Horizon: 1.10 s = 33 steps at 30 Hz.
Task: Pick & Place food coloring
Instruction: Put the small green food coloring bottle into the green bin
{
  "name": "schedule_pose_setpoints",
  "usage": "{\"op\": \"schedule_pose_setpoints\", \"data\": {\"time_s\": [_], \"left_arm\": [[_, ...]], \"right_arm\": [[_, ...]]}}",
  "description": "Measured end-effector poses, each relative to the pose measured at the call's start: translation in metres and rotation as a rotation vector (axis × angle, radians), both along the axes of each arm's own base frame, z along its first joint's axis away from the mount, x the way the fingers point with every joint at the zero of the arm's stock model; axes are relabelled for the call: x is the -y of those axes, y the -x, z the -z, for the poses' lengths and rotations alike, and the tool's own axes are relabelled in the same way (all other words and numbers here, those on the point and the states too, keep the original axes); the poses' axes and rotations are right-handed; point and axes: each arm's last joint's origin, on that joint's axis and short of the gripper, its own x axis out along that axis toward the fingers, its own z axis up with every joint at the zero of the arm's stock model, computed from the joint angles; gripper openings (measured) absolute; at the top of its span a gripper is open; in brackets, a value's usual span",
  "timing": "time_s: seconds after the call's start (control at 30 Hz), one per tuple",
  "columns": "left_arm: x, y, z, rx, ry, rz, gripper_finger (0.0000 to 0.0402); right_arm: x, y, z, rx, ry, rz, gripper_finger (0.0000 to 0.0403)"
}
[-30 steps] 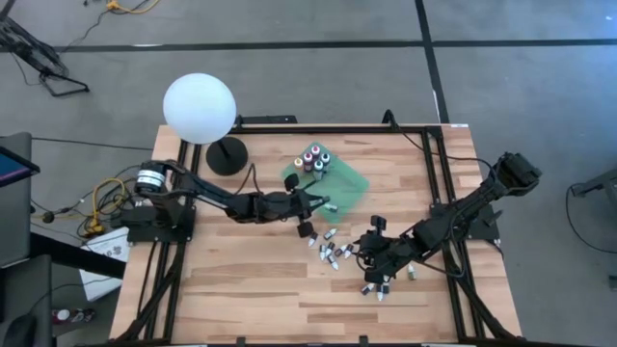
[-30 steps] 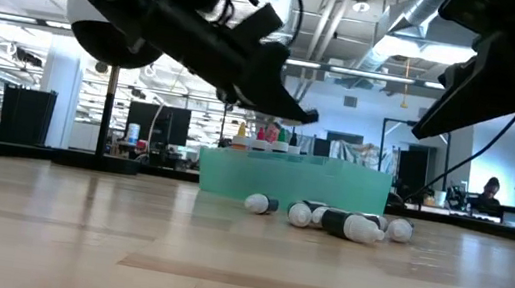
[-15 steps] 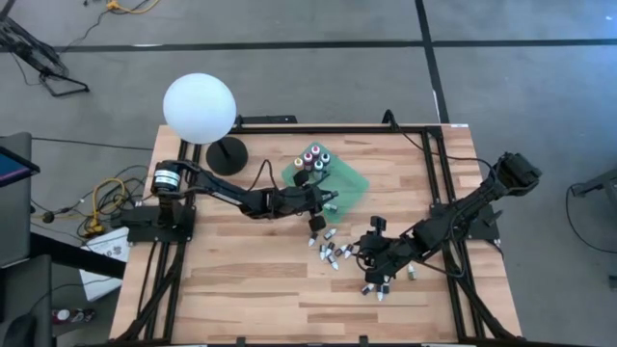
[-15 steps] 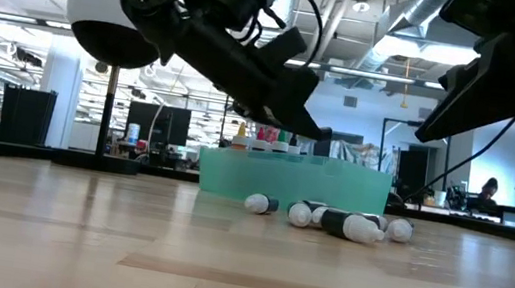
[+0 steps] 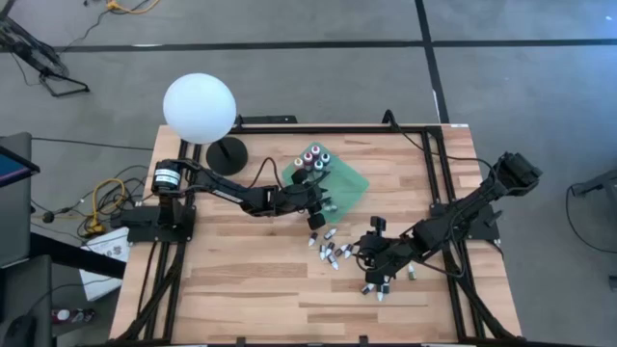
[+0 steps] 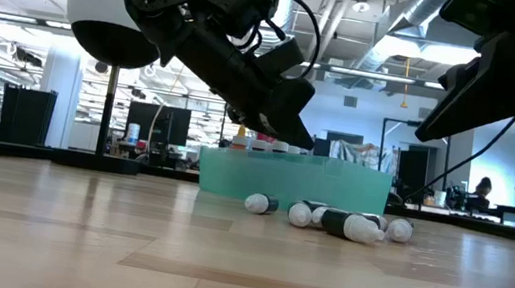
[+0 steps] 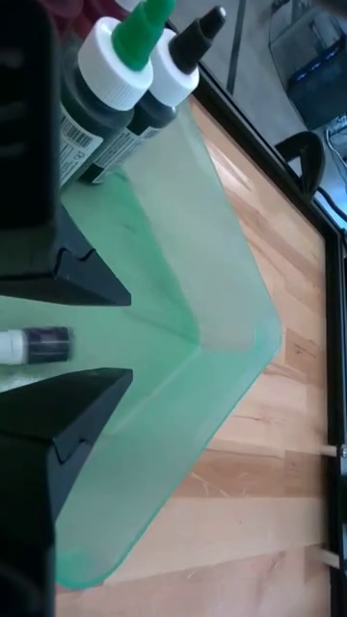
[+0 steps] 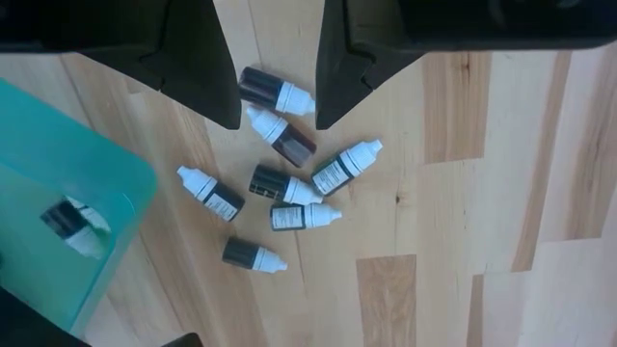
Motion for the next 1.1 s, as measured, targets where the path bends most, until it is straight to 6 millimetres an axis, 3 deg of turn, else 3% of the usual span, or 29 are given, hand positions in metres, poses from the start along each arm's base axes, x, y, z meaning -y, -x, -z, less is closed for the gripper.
{"op": "schedule_pose_setpoints", "data": {"time_s": [0.27, 0.57, 0.8, 1.1], "left_arm": [[0.009, -0.001, -0.001, -0.003, -0.032, 0.038, 0.0130], [0.039, 0.004, -0.020, 0.009, -0.087, 0.143, 0.0132], [0.074, 0.026, -0.036, -0.149, -0.071, 0.301, 0.0132], [0.117, 0.056, -0.034, -0.331, -0.039, 0.407, 0.0132]], "right_arm": [[0.000, 0.000, 0.000, -0.001, 0.000, 0.001, 0.0127], [0.000, 0.000, 0.000, -0.002, 0.000, 0.001, 0.0127], [-0.004, 0.003, 0.000, -0.004, 0.001, -0.016, 0.0127], [-0.006, 0.004, 0.000, -0.006, -0.006, -0.016, 0.0127]]}}
